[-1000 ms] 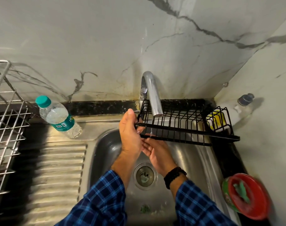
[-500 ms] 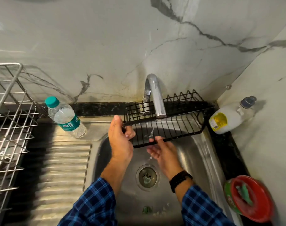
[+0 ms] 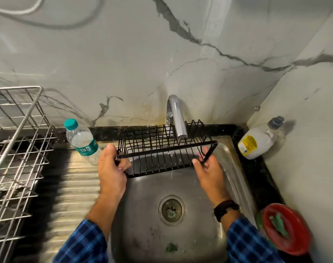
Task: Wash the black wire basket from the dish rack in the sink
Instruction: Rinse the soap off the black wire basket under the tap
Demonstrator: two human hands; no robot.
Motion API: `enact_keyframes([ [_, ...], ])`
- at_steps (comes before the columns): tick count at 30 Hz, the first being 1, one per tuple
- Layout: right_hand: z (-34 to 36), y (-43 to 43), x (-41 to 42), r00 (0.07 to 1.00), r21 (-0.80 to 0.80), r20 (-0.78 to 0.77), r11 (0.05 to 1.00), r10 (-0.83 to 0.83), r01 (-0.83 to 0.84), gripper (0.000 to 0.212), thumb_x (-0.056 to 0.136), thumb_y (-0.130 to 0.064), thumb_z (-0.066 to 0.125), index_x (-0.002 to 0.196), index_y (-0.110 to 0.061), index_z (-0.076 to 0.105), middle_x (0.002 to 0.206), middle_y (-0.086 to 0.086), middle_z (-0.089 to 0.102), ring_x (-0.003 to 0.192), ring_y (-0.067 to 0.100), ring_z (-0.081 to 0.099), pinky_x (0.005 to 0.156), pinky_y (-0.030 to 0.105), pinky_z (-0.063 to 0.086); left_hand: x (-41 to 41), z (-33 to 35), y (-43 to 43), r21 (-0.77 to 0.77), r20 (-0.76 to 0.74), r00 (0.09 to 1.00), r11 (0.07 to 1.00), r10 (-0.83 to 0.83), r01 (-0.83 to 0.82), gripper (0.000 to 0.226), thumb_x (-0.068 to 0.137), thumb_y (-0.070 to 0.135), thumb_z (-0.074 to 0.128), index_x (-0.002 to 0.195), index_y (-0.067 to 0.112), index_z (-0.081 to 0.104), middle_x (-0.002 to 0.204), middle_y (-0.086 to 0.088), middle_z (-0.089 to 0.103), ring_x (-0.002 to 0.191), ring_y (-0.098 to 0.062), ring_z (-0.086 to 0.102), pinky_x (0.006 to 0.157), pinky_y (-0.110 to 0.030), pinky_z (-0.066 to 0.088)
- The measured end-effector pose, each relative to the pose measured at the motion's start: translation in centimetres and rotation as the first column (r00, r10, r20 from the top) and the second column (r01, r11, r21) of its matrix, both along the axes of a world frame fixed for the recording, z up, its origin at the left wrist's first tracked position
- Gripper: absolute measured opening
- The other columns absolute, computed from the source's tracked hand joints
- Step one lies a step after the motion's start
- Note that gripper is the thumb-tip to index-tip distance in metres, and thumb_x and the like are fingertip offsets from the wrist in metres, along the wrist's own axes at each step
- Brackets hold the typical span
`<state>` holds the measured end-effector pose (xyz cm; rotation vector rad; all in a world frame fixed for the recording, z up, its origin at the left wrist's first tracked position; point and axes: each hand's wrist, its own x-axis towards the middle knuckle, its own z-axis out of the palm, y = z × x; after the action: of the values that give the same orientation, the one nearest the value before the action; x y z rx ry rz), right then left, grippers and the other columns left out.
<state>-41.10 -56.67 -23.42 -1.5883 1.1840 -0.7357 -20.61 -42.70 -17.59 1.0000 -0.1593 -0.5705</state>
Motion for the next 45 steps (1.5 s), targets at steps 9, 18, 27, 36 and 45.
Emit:
enact_keyframes([
  [9,3.6,-1.5,-0.6,0.975,-0.098,0.096,0.977,0.201,-0.192,0.032,0.100,-0.021,0.055,0.127,-0.035,0.063,0.126,-0.014,0.065,0.114,0.001,0.062,0.100,0.043,0.052,0.7,0.6,0.7,0.261,0.058,0.978,0.948,-0.202,0.180,0.042,0.104,0.037,0.047,0.063,0.033,0.052,0.055,0.011,0.035,0.050,-0.006,0.028,0.046,-0.020,0.020],
  [18,-1.1,-2.6,-1.2,0.982,0.309,-0.042,0.937,0.184,-0.163,0.045,0.102,-0.012,0.050,0.146,-0.016,0.044,0.112,0.007,0.068,0.080,0.012,0.064,0.067,0.029,0.056,1.3,0.1,1.1,0.181,-0.412,0.880,0.925,-0.238,0.335,0.026,0.103,0.035,0.052,0.080,0.023,0.049,0.055,0.011,0.031,0.038,-0.001,0.024,0.031,-0.014,0.021],
  [27,0.8,-1.3,-0.7,0.965,0.259,0.161,0.952,-0.207,0.161,0.028,0.098,-0.027,0.058,0.125,-0.026,0.064,0.091,-0.003,0.060,0.065,0.006,0.047,0.057,0.020,0.038,0.2,-1.3,2.6,0.747,0.100,0.865,0.611,-0.492,0.262,0.029,0.107,0.010,0.042,0.129,0.026,0.051,0.092,-0.006,0.056,0.071,-0.014,0.052,0.065,-0.027,0.052],
  [36,5.4,-0.6,-1.8,0.959,0.220,0.233,0.970,-0.160,0.108,0.029,0.102,-0.046,0.044,0.088,-0.023,0.054,0.061,0.000,0.041,0.043,0.009,0.030,0.042,0.019,0.024,-1.5,-0.1,4.3,0.775,0.335,0.836,0.631,-0.435,0.017,0.034,0.104,0.006,0.043,0.127,0.029,0.052,0.080,-0.001,0.067,0.057,-0.008,0.061,0.061,-0.034,0.052],
  [45,6.0,2.9,-5.4,0.997,0.255,0.044,0.964,0.071,-0.080,0.027,0.102,-0.035,0.050,0.086,-0.014,0.056,0.074,0.007,0.040,0.046,0.009,0.032,0.041,0.024,0.026,-3.5,1.7,5.9,0.850,0.380,0.805,0.515,-0.457,-0.110,0.037,0.105,0.019,0.043,0.073,0.014,0.060,0.058,0.001,0.055,0.051,-0.016,0.052,0.054,-0.031,0.042],
])
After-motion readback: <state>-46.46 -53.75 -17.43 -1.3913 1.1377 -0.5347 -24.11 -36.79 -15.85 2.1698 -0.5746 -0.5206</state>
